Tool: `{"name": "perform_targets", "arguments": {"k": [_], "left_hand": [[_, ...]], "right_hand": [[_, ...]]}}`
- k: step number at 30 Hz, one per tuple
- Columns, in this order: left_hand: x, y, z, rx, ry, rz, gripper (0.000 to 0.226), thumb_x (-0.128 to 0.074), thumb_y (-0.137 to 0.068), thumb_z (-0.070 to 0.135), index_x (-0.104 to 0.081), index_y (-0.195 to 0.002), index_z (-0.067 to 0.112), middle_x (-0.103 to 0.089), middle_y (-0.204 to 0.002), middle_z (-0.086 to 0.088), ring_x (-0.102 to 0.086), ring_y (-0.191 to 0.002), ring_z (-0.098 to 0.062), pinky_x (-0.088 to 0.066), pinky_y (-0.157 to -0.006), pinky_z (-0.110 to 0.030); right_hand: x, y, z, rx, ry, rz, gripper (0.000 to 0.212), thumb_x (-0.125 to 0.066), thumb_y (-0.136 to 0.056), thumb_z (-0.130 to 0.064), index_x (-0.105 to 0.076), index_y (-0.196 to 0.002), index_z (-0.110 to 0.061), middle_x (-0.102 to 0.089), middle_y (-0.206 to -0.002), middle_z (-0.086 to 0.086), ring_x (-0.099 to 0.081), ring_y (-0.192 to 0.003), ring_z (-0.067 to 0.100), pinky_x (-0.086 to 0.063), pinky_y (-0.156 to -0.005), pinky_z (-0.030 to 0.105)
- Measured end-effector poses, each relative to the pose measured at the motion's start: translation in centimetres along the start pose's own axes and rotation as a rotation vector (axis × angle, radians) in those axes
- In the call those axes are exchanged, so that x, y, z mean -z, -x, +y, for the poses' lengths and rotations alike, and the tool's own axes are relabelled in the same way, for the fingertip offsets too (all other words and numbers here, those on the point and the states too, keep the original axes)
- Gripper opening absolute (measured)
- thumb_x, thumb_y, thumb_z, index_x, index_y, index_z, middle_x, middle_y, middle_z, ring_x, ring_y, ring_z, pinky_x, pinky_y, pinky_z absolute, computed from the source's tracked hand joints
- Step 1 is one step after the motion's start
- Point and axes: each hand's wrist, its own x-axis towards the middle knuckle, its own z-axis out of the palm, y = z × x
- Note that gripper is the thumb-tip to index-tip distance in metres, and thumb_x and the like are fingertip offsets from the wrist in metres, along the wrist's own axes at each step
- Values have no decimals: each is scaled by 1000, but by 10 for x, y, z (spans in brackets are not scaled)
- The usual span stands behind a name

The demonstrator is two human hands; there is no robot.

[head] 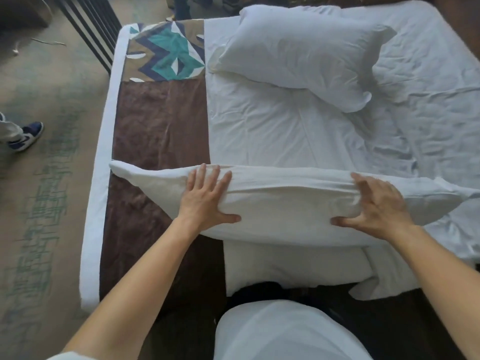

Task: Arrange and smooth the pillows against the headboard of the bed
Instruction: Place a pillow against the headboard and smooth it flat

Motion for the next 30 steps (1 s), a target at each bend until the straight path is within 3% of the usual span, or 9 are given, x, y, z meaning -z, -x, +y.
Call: {"name": "perform_targets", "arguments": {"k": [3,5,7,11,14,17,20,25,30], "left_hand": [[-7,17,-32,60,-55,18,142,-62,-50,94,-5,-160,23,-18,-166,-13,-15,-150,-43,-8,-123,-57],[-13,26,-45,87,-70,10,149,-74,-46,86,-3,-159,19,-21,-165,-15,-26,-147,-41,-18,-120,-55],[-18,30,-48,95,-82,-31,148,-78,-46,82,-4,-158,18,-20,-165,-16,-30,-146,-38,-24,-117,-53],[-25,27,-46,62,-112,-62,116,-78,-47,82,-43,-143,27,-23,-163,-19,-35,-142,-37,-26,-109,-52],[-32,18,-44,6,-186,-19,107,-73,-46,86,-51,-132,27,-24,-162,-24,-26,-148,-43,-10,-114,-65],[-43,13,-44,72,-158,-3,137,-71,-50,86,-12,-157,25,-16,-165,-22,-19,-150,-45,-3,-112,-73],[-49,19,-35,48,-109,30,136,-68,-65,81,13,-159,26,-16,-165,-23,-21,-148,-50,-10,-110,-77],[-44,23,-25,-49,-134,55,106,-66,-84,54,2,-161,26,-13,-163,-31,-19,-144,-61,-13,-106,-82],[-28,25,-15,-56,-201,79,82,-54,-89,26,-13,-161,26,-26,-158,-33,-29,-139,-61,-18,-102,-83]], "right_hand": [[2,3,8,-84,149,-92,156,-40,-34,-110,-9,-160,-22,-56,-128,13,-53,-114,34,-40,-100,48],[2,6,9,-113,230,-162,161,-31,-28,-112,-12,-160,-24,-47,-130,8,-44,-118,29,-36,-102,47],[-2,12,8,-124,224,-211,156,-39,-26,-110,-17,-158,-30,-33,-142,6,-30,-131,28,-27,-112,50],[-17,19,0,-139,205,-339,157,-57,-35,-102,10,-159,-32,-1,-168,6,1,-153,31,0,-122,58],[-32,24,-4,-137,212,-319,160,-61,-37,-99,19,-157,-31,-2,-167,2,-4,-153,30,-5,-122,60],[-43,24,-4,-129,195,-271,153,-62,-48,-96,19,-158,-27,-3,-168,1,-7,-153,28,-8,-121,61],[-52,28,0,-107,211,-259,131,-52,-70,-90,18,-158,-22,-9,-170,3,-14,-153,27,-10,-122,60],[-58,36,13,-63,332,-200,100,-26,-91,-77,17,-159,-20,-14,-169,7,-23,-150,33,-15,-120,59],[-52,39,21,-13,352,-164,81,-43,-102,-44,7,-162,-22,-24,-166,8,-31,-147,32,-19,-120,58]]}}
